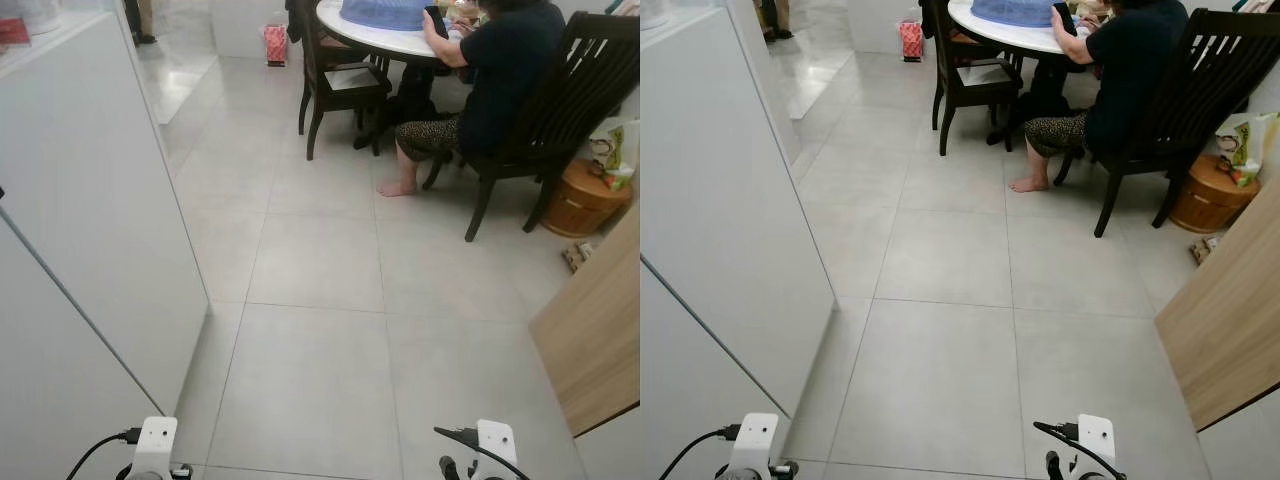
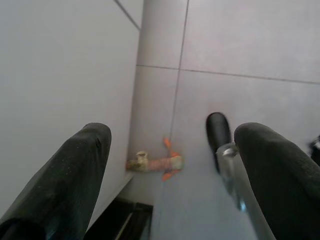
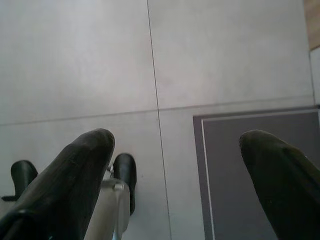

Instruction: Restocking fridge

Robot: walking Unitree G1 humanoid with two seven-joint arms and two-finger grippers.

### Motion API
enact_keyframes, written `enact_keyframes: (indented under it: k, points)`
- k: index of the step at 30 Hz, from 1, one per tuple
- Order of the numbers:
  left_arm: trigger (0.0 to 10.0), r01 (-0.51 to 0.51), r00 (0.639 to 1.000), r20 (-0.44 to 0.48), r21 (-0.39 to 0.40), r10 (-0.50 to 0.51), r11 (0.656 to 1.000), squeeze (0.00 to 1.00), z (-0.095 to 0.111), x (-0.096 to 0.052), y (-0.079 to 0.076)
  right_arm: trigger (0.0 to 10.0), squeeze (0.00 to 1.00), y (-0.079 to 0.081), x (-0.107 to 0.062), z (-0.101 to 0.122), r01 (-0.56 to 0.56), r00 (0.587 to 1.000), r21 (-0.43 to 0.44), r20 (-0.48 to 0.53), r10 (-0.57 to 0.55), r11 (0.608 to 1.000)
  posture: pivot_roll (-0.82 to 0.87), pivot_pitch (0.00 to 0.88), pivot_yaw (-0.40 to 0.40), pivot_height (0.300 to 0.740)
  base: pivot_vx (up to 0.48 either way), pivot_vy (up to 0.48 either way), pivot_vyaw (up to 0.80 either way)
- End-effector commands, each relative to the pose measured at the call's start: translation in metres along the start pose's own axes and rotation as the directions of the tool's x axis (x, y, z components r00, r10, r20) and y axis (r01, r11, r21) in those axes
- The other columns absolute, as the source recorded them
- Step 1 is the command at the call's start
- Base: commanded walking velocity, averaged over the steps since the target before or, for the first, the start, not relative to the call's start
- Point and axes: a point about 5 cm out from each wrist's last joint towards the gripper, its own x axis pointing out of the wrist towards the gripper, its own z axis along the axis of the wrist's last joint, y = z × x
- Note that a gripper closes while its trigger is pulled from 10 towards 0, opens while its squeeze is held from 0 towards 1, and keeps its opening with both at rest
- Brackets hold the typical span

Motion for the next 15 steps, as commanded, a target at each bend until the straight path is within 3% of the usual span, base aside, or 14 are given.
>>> enact_keyframes:
  k: [1, 7, 12, 15]
  points:
    - [10.0, -0.006, 1.000, -0.017, -0.032, 0.005, 0.999, 0.00, -0.002, 0.000, 0.002, 10.0, 0.00, -0.001, 0.000, 0.007, -0.002, 1.000, -0.008, 0.005, 0.002, 1.000, -0.05, 0.000, -0.089, 0.740, 0.000, 0.000, 0.00]
    - [10.0, 0.005, 0.999, -0.043, -0.030, -0.006, 1.000, 0.00, -0.022, -0.002, -0.004, 10.0, 0.00, -0.006, 0.001, 0.025, 0.000, 0.999, 0.017, 0.048, -0.001, 1.000, -0.06, 0.000, -0.085, 0.740, 0.000, 0.000, 0.00]
    - [10.0, 0.033, 0.999, -0.041, -0.030, -0.034, 0.999, 0.00, -0.021, -0.003, -0.010, 10.0, 0.00, 0.012, 0.001, 0.007, -0.039, 0.999, -0.089, 0.011, 0.040, 0.995, -0.05, 0.000, -0.084, 0.740, 0.000, 0.000, 0.00]
    - [10.0, 0.033, 0.999, -0.038, -0.035, -0.034, 0.999, 0.00, -0.021, -0.003, -0.011, 10.0, 0.00, 0.012, 0.001, 0.006, -0.045, 0.999, -0.083, 0.007, 0.046, 0.996, -0.05, 0.000, -0.083, 0.740, 0.000, 0.000, 0.45]
